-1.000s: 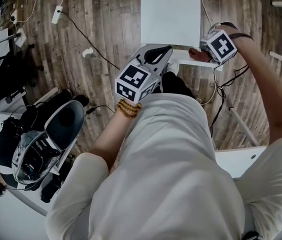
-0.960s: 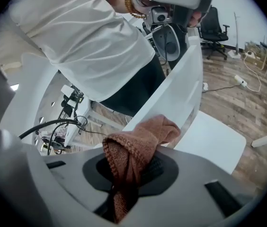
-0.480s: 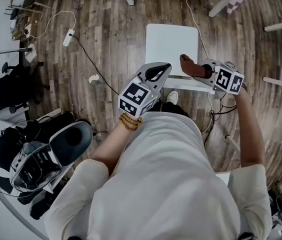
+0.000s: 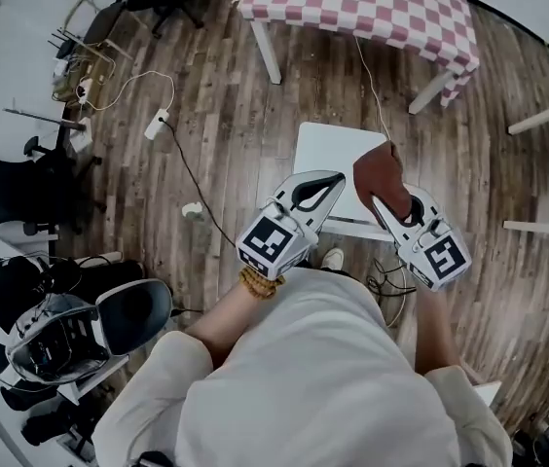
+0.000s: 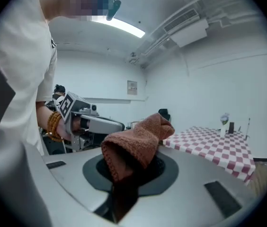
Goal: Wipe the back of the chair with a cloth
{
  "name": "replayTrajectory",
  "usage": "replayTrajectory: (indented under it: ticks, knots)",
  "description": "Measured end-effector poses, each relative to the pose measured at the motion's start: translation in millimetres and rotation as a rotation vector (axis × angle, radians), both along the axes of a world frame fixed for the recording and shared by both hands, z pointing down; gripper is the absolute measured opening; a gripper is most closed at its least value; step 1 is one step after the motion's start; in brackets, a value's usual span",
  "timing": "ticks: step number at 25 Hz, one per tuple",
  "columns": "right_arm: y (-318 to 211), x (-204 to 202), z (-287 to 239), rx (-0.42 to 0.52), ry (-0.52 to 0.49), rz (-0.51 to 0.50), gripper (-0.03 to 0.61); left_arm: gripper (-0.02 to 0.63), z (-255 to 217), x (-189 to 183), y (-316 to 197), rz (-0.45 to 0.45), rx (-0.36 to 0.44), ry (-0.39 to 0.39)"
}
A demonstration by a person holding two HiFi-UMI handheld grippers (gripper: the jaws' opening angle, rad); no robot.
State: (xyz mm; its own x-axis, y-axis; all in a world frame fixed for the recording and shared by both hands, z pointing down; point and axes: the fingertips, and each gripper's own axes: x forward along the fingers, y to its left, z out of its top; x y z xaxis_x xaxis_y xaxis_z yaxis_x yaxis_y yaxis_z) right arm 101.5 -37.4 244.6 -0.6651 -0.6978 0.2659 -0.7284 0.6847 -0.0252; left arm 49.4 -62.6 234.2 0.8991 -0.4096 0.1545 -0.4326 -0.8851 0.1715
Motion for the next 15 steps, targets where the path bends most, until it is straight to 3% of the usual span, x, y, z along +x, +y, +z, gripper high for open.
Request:
replayTrajectory:
  ticks: [8,15]
  knots:
    - [11.5,-16.4,-77.7,0.162,-0.030,0.099,0.078,0.029,-48.8,-8.7,9.4,-0.029,0.044,0.088]
    - [16.0,-15.4,-101.2,0.202,-0.059,0.137,0.077,0.029,-78.6,-5.5,18.3,-0.022,0.077,0.162]
